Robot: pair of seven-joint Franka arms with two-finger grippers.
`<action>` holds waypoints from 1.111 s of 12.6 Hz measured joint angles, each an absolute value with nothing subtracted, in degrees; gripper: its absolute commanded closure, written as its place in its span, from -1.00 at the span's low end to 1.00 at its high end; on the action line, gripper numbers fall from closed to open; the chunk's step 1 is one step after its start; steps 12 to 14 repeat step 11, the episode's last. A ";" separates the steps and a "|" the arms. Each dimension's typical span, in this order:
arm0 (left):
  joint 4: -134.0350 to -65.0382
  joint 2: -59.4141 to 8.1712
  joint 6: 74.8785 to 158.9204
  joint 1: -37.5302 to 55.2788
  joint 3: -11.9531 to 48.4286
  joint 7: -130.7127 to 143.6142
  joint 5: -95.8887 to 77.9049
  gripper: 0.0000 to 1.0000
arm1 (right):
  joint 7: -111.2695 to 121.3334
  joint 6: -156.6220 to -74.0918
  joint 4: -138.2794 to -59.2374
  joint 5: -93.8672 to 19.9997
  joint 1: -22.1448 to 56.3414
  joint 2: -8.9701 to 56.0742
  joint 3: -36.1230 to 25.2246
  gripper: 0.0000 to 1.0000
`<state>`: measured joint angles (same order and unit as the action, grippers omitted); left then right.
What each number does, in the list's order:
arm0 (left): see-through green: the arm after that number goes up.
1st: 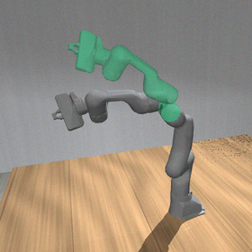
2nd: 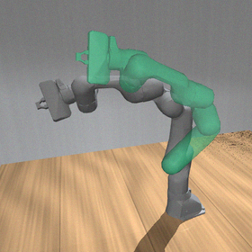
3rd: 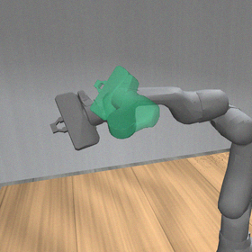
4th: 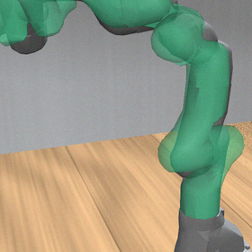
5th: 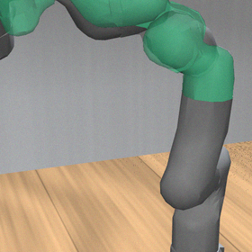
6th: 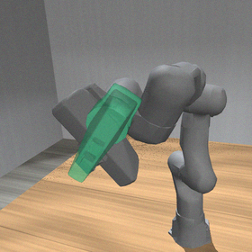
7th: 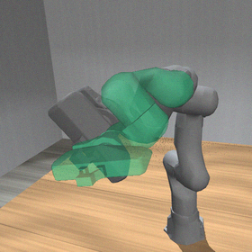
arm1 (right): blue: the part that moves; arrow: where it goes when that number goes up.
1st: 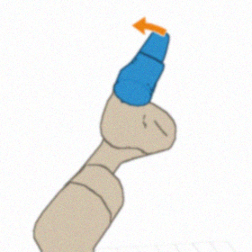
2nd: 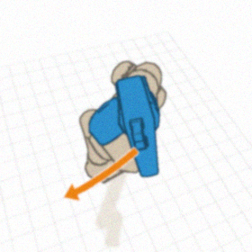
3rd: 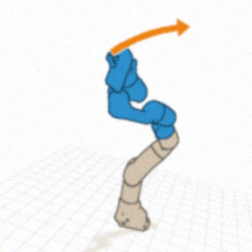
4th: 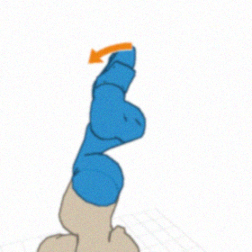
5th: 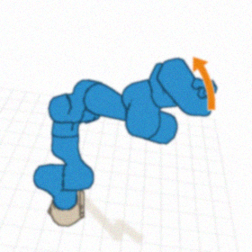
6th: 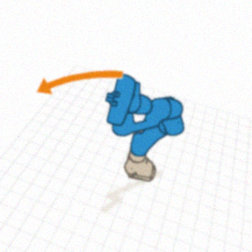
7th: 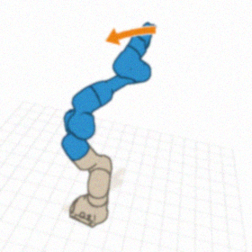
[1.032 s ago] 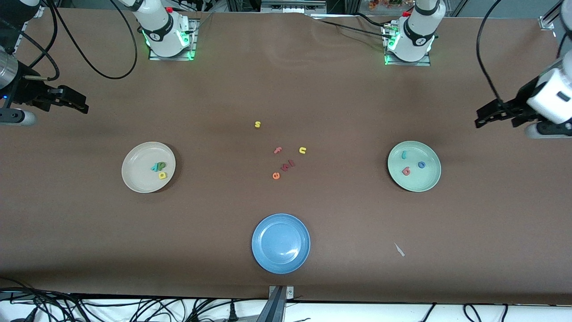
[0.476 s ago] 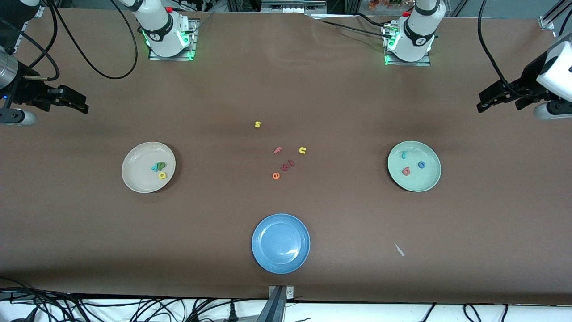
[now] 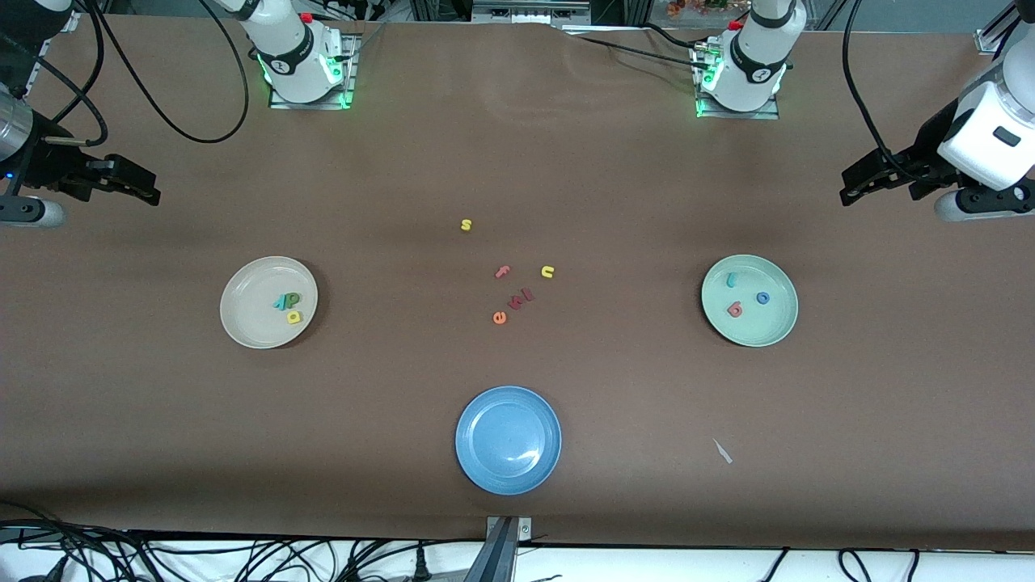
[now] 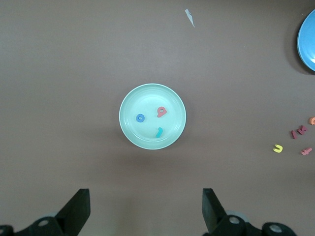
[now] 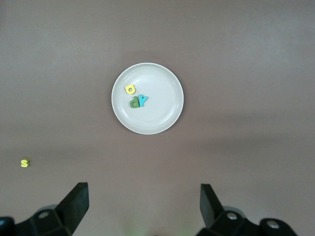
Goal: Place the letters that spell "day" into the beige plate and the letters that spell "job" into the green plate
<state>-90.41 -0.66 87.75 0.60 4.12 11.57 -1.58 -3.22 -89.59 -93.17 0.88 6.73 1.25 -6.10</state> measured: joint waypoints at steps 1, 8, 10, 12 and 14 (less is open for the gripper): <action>-90.38 -0.80 87.75 0.58 4.06 11.26 -1.58 -1.00 | -3.22 -89.59 -93.17 0.88 6.73 1.25 -6.10 -1.00; -90.21 -1.41 87.75 0.56 3.92 10.36 -1.58 -1.00 | -3.22 -89.59 -93.17 0.88 6.73 1.25 -6.10 -1.00; -90.14 -1.41 87.75 0.58 3.55 9.85 -1.58 -1.00 | -3.22 -89.59 -93.17 0.88 6.74 1.25 -6.09 -1.00; -90.09 -1.41 87.75 0.59 3.14 9.39 -1.58 -1.00 | -3.22 -89.59 -93.17 0.88 6.73 1.25 -6.10 -1.00; -90.09 -1.41 87.75 0.59 3.14 9.39 -1.58 -1.00 | -3.22 -89.59 -93.17 0.88 6.73 1.25 -6.10 -1.00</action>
